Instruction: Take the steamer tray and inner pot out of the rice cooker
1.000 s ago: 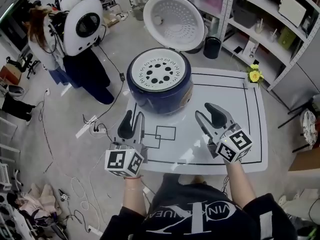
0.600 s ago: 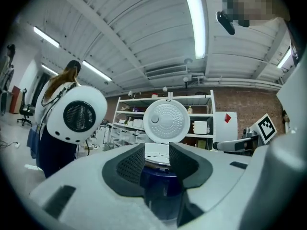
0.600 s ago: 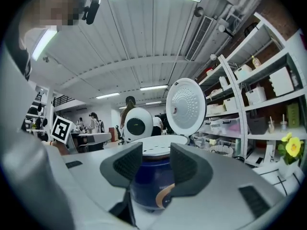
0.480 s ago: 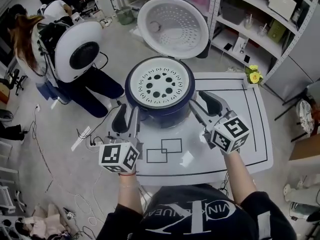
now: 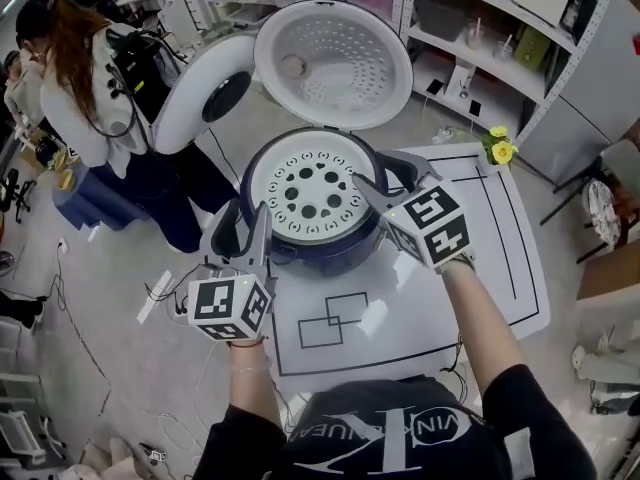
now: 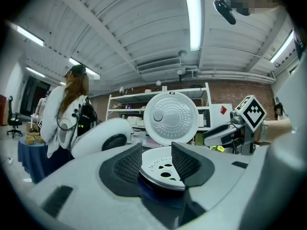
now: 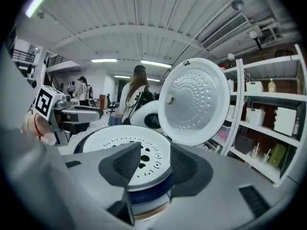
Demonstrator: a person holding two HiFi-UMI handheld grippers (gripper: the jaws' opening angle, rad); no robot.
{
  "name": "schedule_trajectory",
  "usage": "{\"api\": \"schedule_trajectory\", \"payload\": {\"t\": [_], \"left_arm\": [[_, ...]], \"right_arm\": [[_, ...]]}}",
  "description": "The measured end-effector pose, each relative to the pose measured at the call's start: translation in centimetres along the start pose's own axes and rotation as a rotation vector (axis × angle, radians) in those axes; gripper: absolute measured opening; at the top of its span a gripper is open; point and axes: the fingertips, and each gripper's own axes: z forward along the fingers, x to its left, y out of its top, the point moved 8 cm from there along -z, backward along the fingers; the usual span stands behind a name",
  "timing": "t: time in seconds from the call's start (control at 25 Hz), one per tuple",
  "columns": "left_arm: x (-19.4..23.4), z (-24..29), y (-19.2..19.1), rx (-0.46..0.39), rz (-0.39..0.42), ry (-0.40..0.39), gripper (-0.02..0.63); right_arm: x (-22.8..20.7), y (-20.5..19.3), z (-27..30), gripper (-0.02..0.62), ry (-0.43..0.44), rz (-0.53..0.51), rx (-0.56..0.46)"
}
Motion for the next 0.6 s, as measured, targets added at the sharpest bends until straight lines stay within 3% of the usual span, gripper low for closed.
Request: {"api": "schedule_trajectory", "payload": {"t": [0.36,0.44,0.6], "left_arm": [[1.0,3.1,-0.4,0.061,0.036,-0.035,0.173],[1.0,3.5,-0.7,0.070,0.039,-0.051,0.175],[1.2,4.2,-1.0,0.080,0.046,-0.068,0.175]], "right_arm": [[-1.3,-0.4,6.0,0.189,-0.097,-0.169,0.319],[-1.2,-0.3,6.8,0.189,-0.132,-0.226,0.351],[-1.1,-0.7,8.0,0.189,-0.153,-0.229,0.391]]}}
